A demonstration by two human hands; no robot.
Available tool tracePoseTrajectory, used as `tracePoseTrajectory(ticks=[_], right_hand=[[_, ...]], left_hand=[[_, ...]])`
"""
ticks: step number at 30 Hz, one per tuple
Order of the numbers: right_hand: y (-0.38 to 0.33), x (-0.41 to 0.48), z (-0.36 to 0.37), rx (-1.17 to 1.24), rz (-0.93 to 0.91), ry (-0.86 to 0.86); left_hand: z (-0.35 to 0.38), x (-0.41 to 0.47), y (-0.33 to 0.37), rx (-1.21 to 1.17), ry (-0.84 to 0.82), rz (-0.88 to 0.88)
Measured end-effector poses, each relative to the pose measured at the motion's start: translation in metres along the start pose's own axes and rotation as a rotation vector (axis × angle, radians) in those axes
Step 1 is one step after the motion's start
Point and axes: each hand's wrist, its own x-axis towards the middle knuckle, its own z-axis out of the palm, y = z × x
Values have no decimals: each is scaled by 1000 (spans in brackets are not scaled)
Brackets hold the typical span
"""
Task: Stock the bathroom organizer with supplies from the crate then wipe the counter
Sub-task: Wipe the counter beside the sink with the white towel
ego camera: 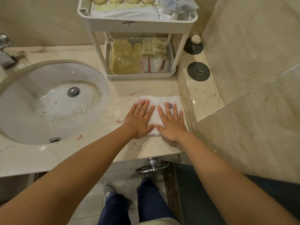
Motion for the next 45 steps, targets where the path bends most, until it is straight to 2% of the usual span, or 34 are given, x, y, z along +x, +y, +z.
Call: tracePoseTrajectory(ticks=[15,31,45], right_hand=[[-77,-33,46,23,76,17],[-170,-57,82,11,55,-9],[-160,-35,60,59,75,-93]], left_hand=[[32,-68,-37,48,13,64],[61,-156,-83,34,-32,26],[53,-130,-90,-2,-75,15]])
